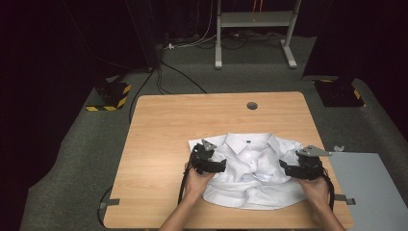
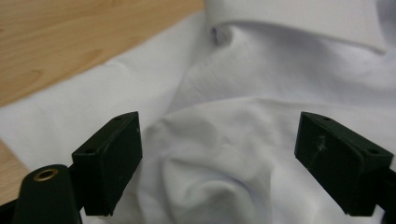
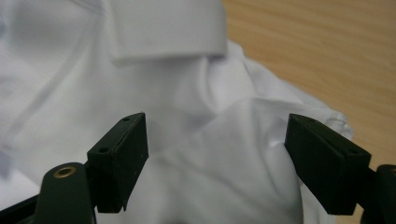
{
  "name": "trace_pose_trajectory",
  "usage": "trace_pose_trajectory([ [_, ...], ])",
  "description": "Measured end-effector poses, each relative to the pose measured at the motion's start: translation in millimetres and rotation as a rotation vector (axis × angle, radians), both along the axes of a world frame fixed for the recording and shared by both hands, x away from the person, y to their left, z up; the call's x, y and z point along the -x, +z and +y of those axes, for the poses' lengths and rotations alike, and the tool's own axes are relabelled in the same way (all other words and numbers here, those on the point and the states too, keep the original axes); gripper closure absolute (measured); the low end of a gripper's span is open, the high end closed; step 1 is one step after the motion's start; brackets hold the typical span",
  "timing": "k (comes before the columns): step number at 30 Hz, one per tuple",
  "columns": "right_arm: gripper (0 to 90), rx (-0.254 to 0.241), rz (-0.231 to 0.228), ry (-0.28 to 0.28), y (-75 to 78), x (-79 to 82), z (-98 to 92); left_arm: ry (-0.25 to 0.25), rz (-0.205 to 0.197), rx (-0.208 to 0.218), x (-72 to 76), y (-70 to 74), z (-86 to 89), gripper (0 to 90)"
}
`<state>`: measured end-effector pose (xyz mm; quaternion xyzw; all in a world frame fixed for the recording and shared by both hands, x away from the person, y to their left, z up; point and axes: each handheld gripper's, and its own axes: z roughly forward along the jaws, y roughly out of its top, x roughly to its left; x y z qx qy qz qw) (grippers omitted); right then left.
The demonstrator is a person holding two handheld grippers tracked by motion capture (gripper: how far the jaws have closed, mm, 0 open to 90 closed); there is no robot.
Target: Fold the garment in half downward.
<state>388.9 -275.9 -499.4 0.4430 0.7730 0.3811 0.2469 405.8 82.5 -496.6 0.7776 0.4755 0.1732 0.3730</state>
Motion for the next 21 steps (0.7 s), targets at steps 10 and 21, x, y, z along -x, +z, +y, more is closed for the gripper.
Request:
trace_pose_trajectory([
  [10, 22.5, -0.030, -0.100, 0.188, 29.4, 7.9, 71.3, 0.090, 0.016, 0.028, -20.4, 4.9, 33.4, 14.9],
  [21, 22.5, 0.093, 0.007, 0.269, -7.5, -4.5, 131.2, 0.109, 0.089, -0.058, -45.6, -25.5, 32.4, 15.9],
])
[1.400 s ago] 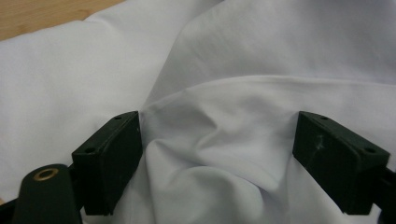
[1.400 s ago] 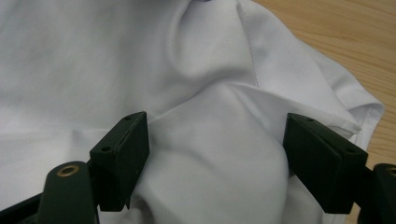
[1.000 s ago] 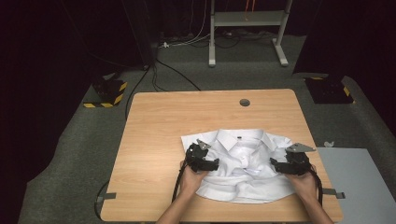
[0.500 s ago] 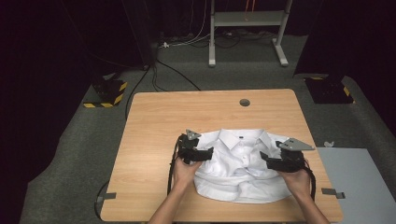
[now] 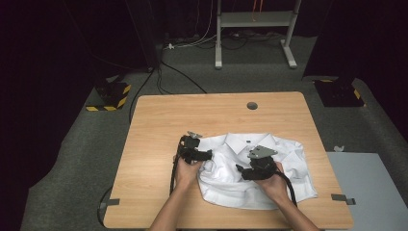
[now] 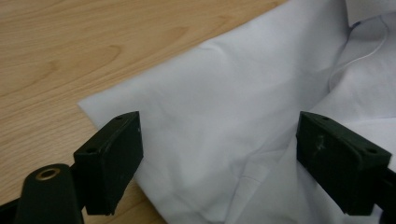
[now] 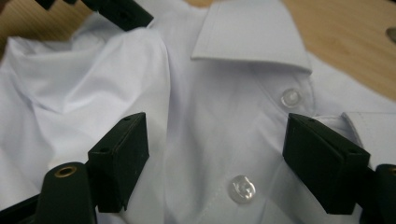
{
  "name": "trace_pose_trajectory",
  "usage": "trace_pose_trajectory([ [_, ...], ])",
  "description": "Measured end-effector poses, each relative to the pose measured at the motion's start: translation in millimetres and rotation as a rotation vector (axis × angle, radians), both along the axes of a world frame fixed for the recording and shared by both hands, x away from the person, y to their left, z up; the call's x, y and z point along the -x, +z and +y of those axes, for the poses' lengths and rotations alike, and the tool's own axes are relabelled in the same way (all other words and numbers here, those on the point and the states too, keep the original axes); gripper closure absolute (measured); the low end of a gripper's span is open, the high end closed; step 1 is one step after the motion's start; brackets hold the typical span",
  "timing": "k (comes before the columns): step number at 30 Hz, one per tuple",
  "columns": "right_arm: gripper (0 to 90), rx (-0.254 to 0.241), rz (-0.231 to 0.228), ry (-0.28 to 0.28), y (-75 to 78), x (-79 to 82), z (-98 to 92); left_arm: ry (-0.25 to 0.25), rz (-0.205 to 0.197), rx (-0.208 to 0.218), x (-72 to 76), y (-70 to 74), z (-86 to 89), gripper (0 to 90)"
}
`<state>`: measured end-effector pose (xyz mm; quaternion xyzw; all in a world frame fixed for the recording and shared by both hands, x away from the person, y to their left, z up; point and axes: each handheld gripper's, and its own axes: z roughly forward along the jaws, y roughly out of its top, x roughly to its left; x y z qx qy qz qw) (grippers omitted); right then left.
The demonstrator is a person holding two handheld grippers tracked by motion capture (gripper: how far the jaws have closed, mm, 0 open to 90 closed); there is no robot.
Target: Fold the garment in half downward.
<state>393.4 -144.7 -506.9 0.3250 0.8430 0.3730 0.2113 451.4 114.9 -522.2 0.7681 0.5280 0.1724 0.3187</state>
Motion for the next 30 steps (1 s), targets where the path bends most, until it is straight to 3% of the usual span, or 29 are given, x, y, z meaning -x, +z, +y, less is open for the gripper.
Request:
trace_pose_trajectory([
  [4, 23.0, 0.020, 0.023, -0.012, -11.5, -2.8, -2.1, -0.021, 0.004, -0.013, -1.9, -4.7, -6.3, 16.9],
  [17, 23.7, 0.090, 0.017, -0.032, -20.3, -4.6, -25.8, -0.071, 0.000, -0.001, -3.9, -9.3, -31.8, 17.7],
  [24, 23.4, 0.097, 0.025, -0.063, -20.3, -6.2, -42.6, -0.109, 0.016, -0.016, -10.7, -6.4, -48.0, 16.6],
  [30, 20.7, 0.049, 0.027, -0.072, -10.7, -1.4, -45.3, -0.083, 0.002, 0.018, -8.2, 4.4, -37.3, 15.2],
])
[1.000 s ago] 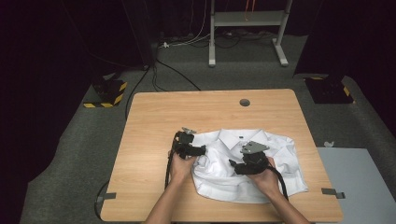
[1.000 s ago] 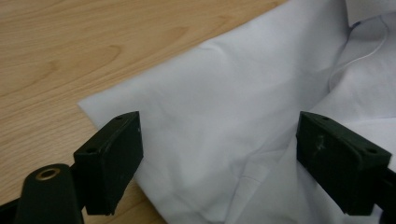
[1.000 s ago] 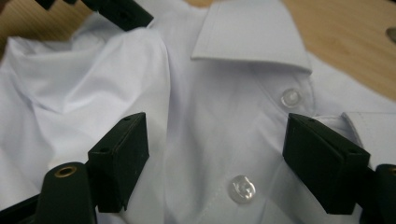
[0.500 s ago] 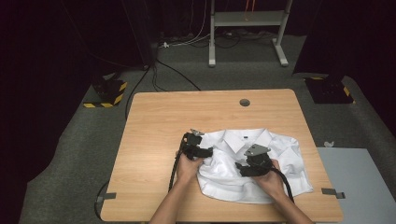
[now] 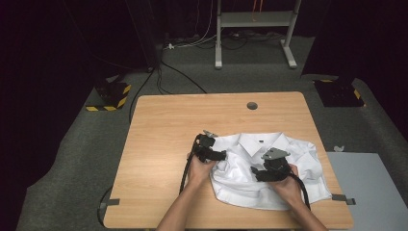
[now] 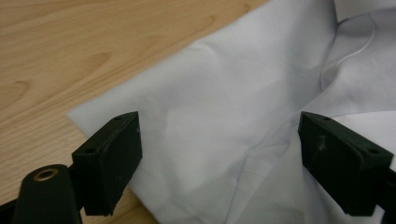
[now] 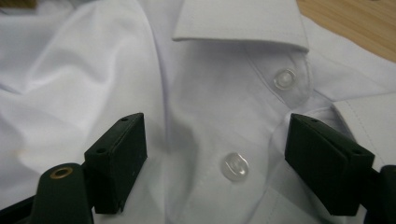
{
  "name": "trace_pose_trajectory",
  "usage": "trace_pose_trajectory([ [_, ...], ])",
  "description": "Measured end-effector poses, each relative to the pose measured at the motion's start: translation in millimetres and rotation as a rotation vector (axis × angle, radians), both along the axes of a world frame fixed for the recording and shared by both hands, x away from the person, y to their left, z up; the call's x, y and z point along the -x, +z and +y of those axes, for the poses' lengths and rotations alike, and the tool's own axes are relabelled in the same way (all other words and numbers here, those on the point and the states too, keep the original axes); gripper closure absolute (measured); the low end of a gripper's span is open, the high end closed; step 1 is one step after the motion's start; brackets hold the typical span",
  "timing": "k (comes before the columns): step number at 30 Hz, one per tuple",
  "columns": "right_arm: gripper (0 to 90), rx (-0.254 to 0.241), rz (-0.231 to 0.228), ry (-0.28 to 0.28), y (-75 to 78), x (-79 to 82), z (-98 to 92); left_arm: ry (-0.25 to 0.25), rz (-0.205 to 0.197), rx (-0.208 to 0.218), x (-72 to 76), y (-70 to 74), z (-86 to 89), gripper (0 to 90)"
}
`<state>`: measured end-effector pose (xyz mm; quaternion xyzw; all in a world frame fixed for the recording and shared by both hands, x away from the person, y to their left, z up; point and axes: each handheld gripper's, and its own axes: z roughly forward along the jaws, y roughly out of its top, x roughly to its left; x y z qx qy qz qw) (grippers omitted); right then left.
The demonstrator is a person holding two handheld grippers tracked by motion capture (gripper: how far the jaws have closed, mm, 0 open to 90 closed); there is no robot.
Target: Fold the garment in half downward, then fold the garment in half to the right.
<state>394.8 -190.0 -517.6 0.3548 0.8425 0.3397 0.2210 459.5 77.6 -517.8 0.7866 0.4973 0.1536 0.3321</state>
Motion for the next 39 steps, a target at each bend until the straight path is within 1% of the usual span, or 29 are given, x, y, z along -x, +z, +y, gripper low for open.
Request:
trace_pose_trajectory([
  [2, 20.5, -0.021, -0.014, 0.013, 5.8, 4.0, 2.3, 0.013, -0.007, 0.014, 0.8, 5.9, 6.5, 15.1],
  [3, 20.5, -0.038, -0.020, 0.020, 8.7, 6.4, 4.0, 0.019, -0.011, 0.025, 1.5, 8.5, 9.5, 15.0],
  [5, 20.4, -0.069, -0.032, 0.036, 13.5, 10.8, 8.3, 0.024, -0.015, 0.034, 2.4, 13.0, 14.7, 15.1],
  [8, 20.2, -0.090, -0.040, 0.065, 18.0, 16.5, 17.9, 0.031, -0.017, 0.029, 2.1, 16.2, 20.0, 14.9],
  [10, 20.1, -0.100, -0.043, 0.086, 19.0, 19.6, 25.1, 0.037, -0.010, 0.029, 1.0, 16.0, 22.7, 14.9],
  [12, 19.9, -0.098, -0.042, 0.104, 18.4, 22.0, 32.5, 0.047, -0.006, 0.027, -0.3, 14.6, 25.1, 14.8],
  [15, 19.5, -0.095, -0.033, 0.124, 15.7, 23.9, 41.1, 0.056, 0.001, 0.044, -0.4, 12.8, 28.5, 14.7],
  [17, 19.1, -0.097, -0.026, 0.133, 14.3, 25.4, 45.1, 0.049, -0.001, 0.040, -0.3, 12.4, 29.4, 14.8],
  [20, 18.8, -0.101, -0.023, 0.147, 12.7, 29.2, 50.0, 0.052, 0.000, 0.046, -0.8, 12.0, 30.2, 14.8],
  [25, 17.8, -0.096, -0.020, 0.161, 9.0, 33.4, 56.3, 0.057, 0.006, 0.042, -4.0, 7.5, 30.2, 14.8],
  [28, 17.4, -0.094, -0.015, 0.165, 6.6, 35.2, 58.8, 0.064, 0.011, 0.055, -6.7, 4.3, 30.9, 14.6],
  [31, 16.6, -0.089, -0.011, 0.173, 3.2, 36.8, 62.1, 0.066, 0.014, 0.055, -9.5, 1.0, 29.5, 14.5],
  [35, 15.8, -0.081, -0.022, 0.191, 0.2, 40.8, 68.5, 0.065, 0.022, 0.041, -14.0, -3.7, 25.5, 14.5],
  [39, 14.7, -0.068, -0.025, 0.232, -1.8, 45.1, 78.7, 0.059, 0.029, 0.021, -16.9, -8.1, 21.1, 14.5],
])
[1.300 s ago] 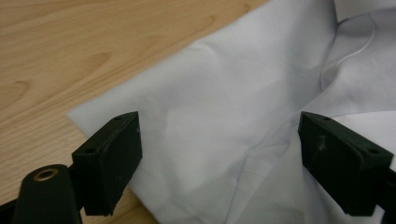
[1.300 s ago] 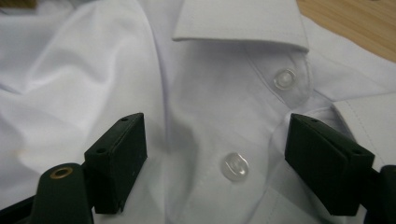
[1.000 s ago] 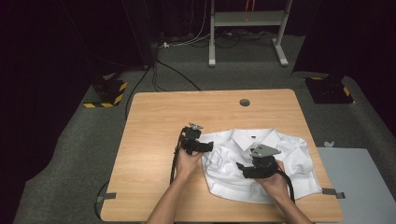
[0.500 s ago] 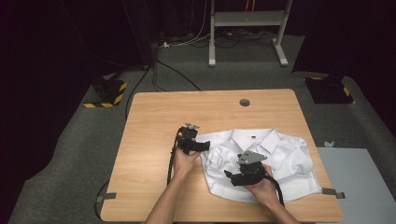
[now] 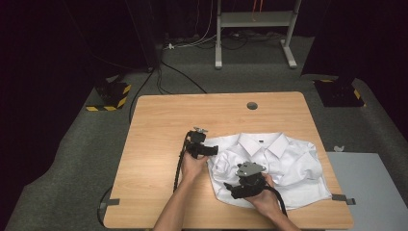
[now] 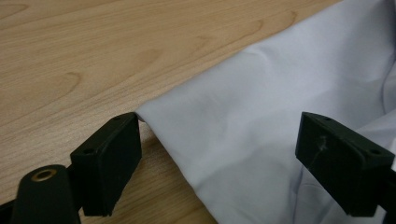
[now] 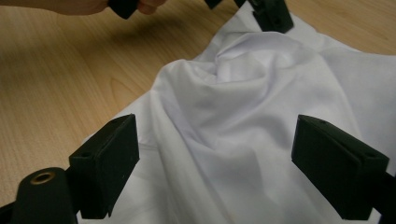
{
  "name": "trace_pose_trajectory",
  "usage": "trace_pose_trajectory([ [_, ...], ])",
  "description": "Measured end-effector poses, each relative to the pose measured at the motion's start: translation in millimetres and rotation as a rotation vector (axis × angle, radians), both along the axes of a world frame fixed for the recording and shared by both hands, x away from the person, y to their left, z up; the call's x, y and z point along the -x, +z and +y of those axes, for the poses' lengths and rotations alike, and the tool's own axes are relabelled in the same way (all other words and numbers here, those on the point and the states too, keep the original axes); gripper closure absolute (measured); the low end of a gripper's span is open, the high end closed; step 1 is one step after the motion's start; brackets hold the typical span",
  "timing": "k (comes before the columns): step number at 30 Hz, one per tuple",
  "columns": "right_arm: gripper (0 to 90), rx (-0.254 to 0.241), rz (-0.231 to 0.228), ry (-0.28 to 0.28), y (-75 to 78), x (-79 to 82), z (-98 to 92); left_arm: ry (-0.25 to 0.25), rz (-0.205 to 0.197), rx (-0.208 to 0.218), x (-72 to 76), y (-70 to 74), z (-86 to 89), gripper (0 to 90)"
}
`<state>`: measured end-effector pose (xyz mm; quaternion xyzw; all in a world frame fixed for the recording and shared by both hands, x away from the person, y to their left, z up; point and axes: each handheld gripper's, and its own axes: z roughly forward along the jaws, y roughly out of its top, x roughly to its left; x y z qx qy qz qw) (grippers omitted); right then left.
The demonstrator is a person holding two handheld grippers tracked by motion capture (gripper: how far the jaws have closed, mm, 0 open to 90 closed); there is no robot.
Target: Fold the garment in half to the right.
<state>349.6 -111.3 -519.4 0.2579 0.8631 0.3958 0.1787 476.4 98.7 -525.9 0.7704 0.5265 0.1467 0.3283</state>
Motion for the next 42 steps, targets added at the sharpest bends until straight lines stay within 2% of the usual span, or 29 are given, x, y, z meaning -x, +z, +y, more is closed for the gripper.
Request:
trace_pose_trajectory([
  [4, 13.3, 0.020, 0.007, 0.039, -3.9, 3.7, 12.6, 0.004, 0.009, -0.009, -2.4, -4.1, -0.2, 14.7],
  [11, 9.7, 0.051, 0.039, 0.073, -15.4, 7.0, 29.9, -0.002, -0.012, -0.044, -1.4, -5.5, -3.1, 15.9],
  [17, 7.6, 0.088, 0.066, 0.043, -25.1, 1.2, 36.7, -0.014, -0.042, -0.085, 1.7, -7.2, -8.1, 18.9],
  [19, 7.5, 0.085, 0.065, 0.033, -26.2, 0.0, 37.0, -0.013, -0.055, -0.101, 2.8, -7.7, -9.5, 21.4],
  [26, 11.2, 0.072, 0.068, -0.003, -26.3, -2.4, 38.5, -0.016, -0.080, -0.094, 4.1, -7.7, -10.8, 33.1],
  [33, 27.3, 0.051, 0.098, -0.031, -23.9, -5.9, 35.5, -0.040, -0.107, -0.075, 5.0, -8.2, -12.7, 51.0],
  [42, 57.2, 0.083, 0.089, -0.039, -18.1, -8.9, 33.4, -0.040, -0.098, -0.064, 3.2, -6.8, -9.5, 69.4],
])
